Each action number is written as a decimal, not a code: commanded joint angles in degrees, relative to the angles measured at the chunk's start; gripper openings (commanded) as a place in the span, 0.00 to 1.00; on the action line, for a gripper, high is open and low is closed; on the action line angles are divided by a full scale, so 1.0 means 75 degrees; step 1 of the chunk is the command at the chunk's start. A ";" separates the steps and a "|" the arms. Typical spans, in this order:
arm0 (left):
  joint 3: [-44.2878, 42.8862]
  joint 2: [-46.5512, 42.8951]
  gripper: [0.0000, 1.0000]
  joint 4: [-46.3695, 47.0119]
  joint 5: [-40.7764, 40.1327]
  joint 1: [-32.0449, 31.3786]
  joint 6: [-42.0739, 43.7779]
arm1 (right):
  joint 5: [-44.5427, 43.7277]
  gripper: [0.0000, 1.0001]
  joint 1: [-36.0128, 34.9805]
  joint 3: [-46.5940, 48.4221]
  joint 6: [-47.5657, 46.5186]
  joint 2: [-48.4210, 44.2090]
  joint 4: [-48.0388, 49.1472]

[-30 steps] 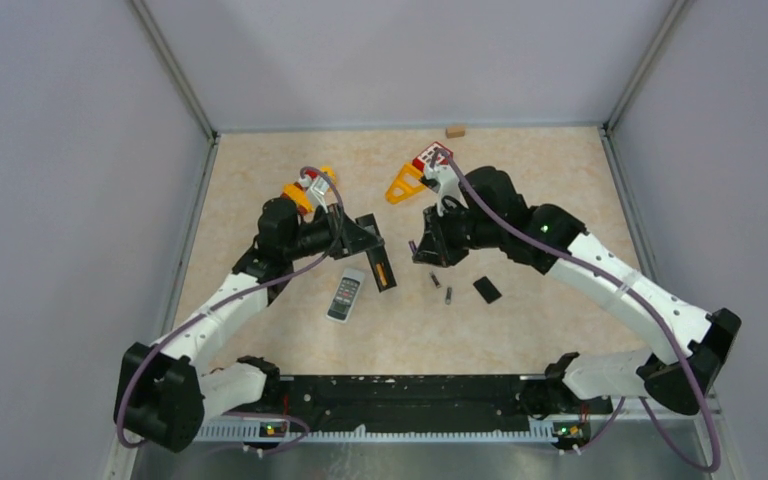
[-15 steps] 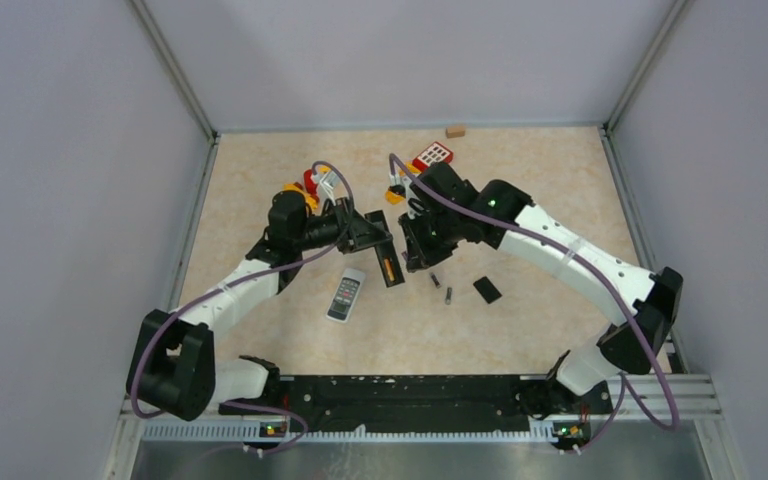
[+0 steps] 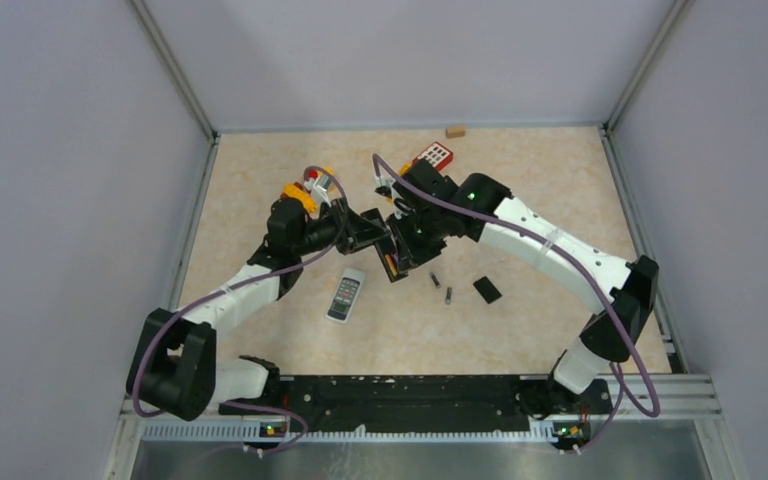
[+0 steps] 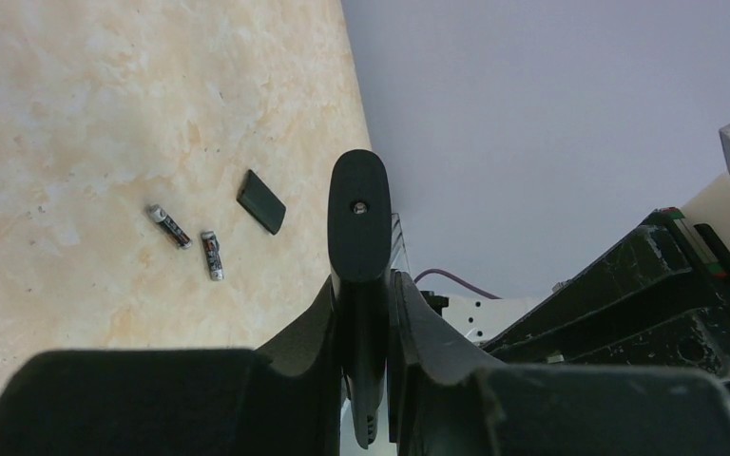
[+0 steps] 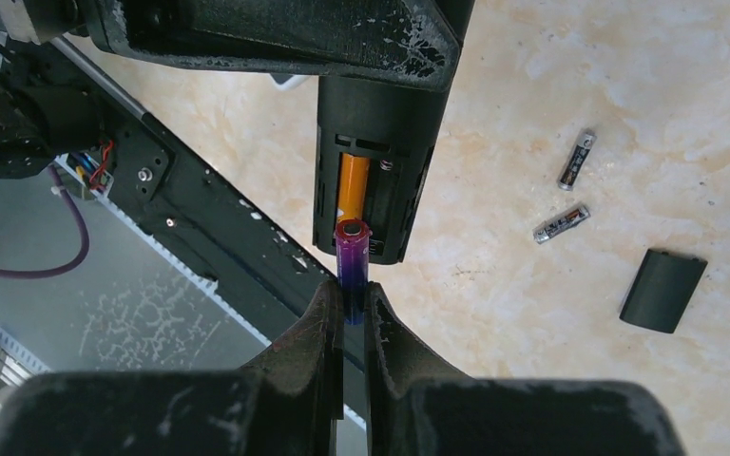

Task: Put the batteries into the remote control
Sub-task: Load the battery into the remote control.

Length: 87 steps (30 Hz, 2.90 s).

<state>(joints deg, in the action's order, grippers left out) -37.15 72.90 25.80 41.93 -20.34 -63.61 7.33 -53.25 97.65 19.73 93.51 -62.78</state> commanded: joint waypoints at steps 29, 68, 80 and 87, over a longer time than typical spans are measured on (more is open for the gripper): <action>0.0160 -0.0187 0.00 0.1329 0.0327 0.0059 -0.1074 | -0.0323 0.19 -0.0070 0.0069 -0.0061 0.0182 0.0292; 0.0359 -0.0253 0.00 0.1380 -0.0069 0.0167 -0.0468 | 0.0012 0.13 -0.0068 0.0393 0.0134 0.0379 -0.0017; 0.0394 -0.0243 0.00 0.1517 0.0147 0.0163 -0.0745 | -0.0342 0.20 0.0019 0.0378 0.0220 0.0478 0.0158; 0.0377 -0.0229 0.00 0.1528 0.0197 0.0169 -0.0821 | -0.0231 0.23 0.0032 0.0317 0.0248 0.0393 0.0428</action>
<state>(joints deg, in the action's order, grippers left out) -34.37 72.88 33.01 41.30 -19.22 -67.90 6.37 -53.19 97.65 21.12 96.88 -62.30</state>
